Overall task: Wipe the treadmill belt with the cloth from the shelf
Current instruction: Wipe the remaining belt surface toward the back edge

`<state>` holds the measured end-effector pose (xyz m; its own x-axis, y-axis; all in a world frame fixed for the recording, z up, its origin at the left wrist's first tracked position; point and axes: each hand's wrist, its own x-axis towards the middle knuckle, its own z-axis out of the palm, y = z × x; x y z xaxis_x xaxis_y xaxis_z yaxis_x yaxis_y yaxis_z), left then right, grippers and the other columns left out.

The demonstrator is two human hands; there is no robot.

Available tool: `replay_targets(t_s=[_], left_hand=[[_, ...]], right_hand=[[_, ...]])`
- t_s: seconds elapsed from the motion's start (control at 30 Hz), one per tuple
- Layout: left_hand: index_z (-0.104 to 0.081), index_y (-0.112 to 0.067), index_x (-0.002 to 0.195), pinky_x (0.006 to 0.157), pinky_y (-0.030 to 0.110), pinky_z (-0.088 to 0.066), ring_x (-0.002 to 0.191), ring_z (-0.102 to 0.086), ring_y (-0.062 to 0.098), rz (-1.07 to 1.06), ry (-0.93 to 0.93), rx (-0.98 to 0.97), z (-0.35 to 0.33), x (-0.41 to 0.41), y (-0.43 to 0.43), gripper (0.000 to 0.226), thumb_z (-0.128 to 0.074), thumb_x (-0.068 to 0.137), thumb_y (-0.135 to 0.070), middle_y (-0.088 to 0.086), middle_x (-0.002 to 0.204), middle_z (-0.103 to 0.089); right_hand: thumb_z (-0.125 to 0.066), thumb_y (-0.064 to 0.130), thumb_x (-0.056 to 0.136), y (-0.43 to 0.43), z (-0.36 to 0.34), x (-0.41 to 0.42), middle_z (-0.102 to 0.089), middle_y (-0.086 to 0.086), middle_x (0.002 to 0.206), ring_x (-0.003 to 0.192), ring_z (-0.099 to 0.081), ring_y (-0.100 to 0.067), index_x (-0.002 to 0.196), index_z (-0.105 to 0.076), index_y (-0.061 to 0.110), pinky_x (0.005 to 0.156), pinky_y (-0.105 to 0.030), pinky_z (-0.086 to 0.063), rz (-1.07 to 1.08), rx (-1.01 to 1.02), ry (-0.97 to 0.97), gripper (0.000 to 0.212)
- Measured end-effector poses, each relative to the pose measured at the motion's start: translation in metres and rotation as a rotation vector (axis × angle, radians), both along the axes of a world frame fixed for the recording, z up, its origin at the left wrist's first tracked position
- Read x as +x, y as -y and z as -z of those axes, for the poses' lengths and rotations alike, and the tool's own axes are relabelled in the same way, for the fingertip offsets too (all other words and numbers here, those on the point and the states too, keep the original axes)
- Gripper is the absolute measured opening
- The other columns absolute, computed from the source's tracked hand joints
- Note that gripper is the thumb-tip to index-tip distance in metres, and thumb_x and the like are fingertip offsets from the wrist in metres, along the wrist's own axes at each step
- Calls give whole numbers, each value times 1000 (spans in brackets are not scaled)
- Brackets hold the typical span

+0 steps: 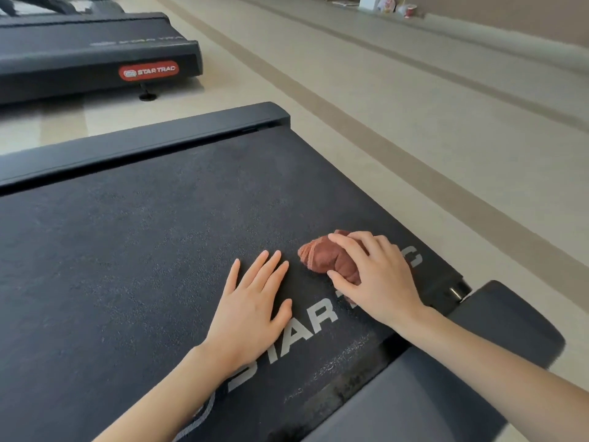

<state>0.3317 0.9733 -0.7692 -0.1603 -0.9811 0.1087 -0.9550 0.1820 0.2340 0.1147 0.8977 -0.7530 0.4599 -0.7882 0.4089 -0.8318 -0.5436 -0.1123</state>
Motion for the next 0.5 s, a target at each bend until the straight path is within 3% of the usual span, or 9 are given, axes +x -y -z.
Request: replay_targets(t_s=[0.13,0.27,0.5], left_hand=[[-23,-23,150,116,38,6,144,3,11,55,0,18,-7,0,0,76,-6,85,-59,-6,157,-9],[-16,-27,150,114,31,11,145,6,12,120,-15,27,-10,-18,-2,80,2,80,-62,-9,157,0],[-51,-14,136,112,47,-21,137,-35,26,317,-51,-112,-28,-75,-2,61,-26,92,-49,4,145,-44]], right_hand=[[-49,55,82,-3,-10,-17,-63,-3,107,86,-62,-24,127,-55,24,71,-37,-52,44,39,-22,54],[-42,59,82,-23,-26,-48,-63,0,102,84,-60,-22,128,-55,26,73,-31,-47,89,99,-50,59],[-38,66,81,-98,-55,-102,-56,10,103,95,-50,-11,121,-57,36,84,-28,-42,238,224,70,53]])
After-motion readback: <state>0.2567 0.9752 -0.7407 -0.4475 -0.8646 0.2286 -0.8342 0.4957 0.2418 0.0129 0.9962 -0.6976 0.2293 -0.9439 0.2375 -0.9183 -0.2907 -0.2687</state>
